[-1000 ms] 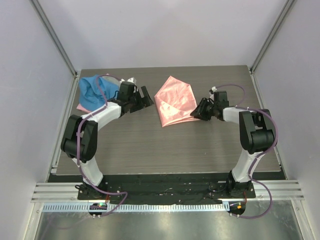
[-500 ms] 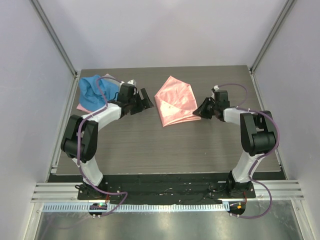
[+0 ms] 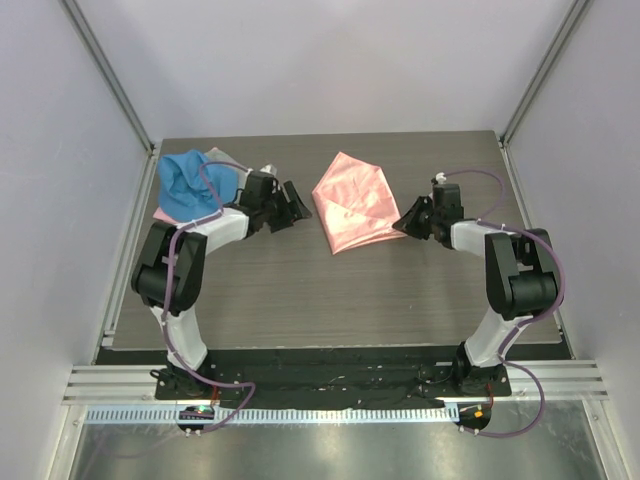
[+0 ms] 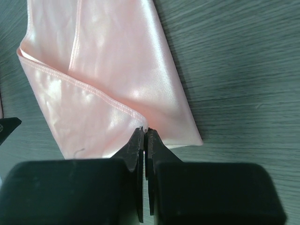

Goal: Fold the napkin, place the utensils inside, and roll it up
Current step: Fold the napkin

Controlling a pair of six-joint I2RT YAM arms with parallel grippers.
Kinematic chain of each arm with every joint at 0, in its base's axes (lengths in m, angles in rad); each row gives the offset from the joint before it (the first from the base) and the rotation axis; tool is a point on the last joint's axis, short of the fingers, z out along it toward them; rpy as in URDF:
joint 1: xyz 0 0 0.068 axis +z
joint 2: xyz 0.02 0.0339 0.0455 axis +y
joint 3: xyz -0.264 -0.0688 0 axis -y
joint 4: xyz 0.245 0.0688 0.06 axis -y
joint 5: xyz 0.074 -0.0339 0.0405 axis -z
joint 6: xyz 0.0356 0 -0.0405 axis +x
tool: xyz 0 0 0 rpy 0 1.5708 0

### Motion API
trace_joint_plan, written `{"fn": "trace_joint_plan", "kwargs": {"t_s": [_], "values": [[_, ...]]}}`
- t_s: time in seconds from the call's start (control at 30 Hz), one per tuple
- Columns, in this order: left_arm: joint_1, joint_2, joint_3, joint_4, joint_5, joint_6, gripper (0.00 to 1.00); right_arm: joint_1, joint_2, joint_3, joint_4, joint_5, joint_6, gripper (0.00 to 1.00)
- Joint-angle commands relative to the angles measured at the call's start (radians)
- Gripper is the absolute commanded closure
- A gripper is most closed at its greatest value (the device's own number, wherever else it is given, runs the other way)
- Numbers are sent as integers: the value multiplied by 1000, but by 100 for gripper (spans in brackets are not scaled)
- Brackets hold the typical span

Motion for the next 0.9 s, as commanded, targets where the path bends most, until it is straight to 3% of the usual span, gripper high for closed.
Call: {"fn": "trace_joint_plan", "kwargs": {"t_s": [0.0,0.47,0.7,0.8,0.87], "values": [[-29,50,19,92,13,-41,32,-16,-25,-14,45,49,4,99],[-81,212,122,224,13,-110,45,-34,4,-30,18,84,-2,99],[-88,276,177,212,-5,-98,60,-39,1,-24,13,46,-14,99],[-90,298,200,206,-7,-86,65,-39,-19,4,-17,1,-42,90],[-93,310,220,200,-8,-79,66,-40,-39,15,-27,-14,-68,75]]}}
